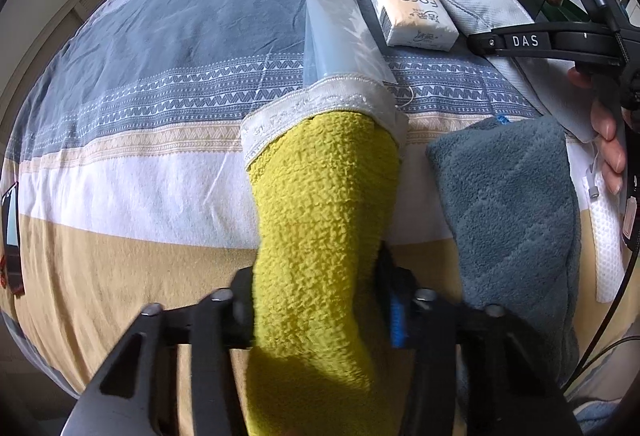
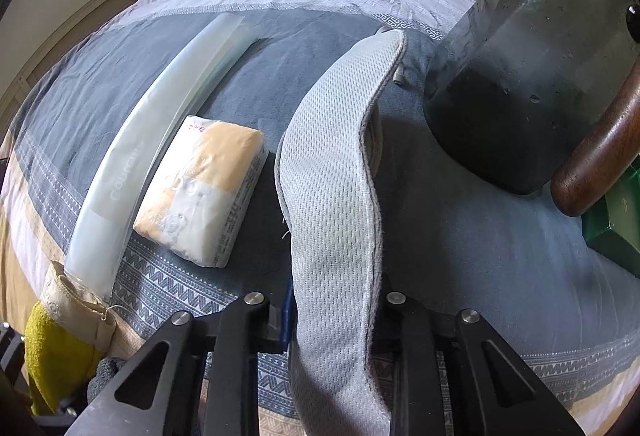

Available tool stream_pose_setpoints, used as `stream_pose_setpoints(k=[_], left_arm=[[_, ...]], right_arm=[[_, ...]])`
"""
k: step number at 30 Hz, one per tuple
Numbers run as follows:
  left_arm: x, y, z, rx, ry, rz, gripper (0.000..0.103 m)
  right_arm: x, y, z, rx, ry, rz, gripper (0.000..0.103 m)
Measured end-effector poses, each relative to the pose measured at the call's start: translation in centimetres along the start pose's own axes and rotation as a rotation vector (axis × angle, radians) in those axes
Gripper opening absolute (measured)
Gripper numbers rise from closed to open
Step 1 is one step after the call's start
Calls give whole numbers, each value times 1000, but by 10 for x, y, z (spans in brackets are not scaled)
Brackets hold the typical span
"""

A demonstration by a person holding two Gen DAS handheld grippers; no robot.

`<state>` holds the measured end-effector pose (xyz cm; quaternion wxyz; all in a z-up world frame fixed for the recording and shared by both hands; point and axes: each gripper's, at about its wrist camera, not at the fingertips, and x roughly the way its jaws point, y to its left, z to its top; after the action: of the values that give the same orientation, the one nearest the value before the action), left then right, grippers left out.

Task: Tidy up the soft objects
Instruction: 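Close left gripper on yellow towel while right gripper closes on sleep mask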

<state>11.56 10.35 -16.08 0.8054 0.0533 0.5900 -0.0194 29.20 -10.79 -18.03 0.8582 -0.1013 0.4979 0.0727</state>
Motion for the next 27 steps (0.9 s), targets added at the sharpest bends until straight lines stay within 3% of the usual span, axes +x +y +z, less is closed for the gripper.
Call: stream_pose_setpoints(k=[8,27], left_arm=[[-7,5,7,6,9,-7,20],[-28,22,-3,-17,-5,11,14]], right_arm=[[-6,7,-3,-27,-17,-28,15],[-51,16,-12,-68,-122,-19,14]])
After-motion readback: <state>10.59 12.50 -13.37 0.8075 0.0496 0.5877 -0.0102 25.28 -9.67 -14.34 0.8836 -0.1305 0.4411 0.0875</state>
